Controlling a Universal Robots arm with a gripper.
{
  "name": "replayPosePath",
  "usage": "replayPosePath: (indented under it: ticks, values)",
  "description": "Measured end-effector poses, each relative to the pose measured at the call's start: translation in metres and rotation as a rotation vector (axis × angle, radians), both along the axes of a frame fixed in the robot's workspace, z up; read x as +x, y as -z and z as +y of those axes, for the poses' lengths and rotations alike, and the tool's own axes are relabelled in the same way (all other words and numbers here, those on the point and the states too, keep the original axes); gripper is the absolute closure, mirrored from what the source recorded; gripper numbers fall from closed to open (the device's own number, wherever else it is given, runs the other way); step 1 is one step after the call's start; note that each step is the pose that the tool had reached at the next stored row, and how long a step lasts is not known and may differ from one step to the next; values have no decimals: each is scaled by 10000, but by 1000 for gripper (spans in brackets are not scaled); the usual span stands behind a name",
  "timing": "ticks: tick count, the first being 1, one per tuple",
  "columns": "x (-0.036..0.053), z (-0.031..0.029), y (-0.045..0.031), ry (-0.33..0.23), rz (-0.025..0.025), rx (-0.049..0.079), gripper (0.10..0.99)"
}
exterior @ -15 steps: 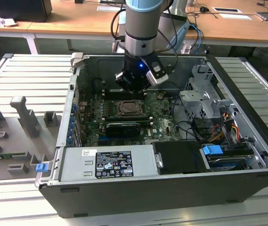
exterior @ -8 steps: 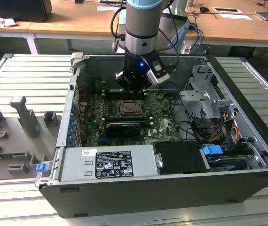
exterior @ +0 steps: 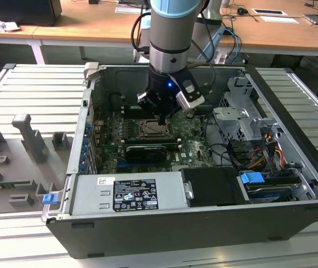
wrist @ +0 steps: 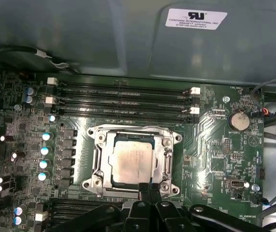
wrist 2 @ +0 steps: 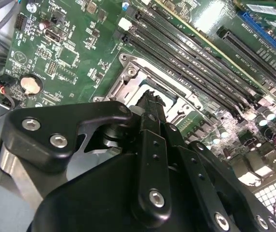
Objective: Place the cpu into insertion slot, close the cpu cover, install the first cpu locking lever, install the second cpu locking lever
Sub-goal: 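Install the second cpu locking lever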
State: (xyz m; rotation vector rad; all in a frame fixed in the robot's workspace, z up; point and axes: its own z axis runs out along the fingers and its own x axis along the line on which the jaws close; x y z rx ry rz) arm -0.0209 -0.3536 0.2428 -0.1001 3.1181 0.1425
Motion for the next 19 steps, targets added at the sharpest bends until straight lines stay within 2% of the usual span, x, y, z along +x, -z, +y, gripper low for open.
replayPosePath:
  ticks: [3,6,8,19]
  values:
    - [-1,-15,-7,-3,-1,1,980]
    - [-3,-56,-7,-2,-1,2,980]
    - [-4,-107,-7,-2,0,1,980]
    - [-11,-218,-14,-2,1,1,980]
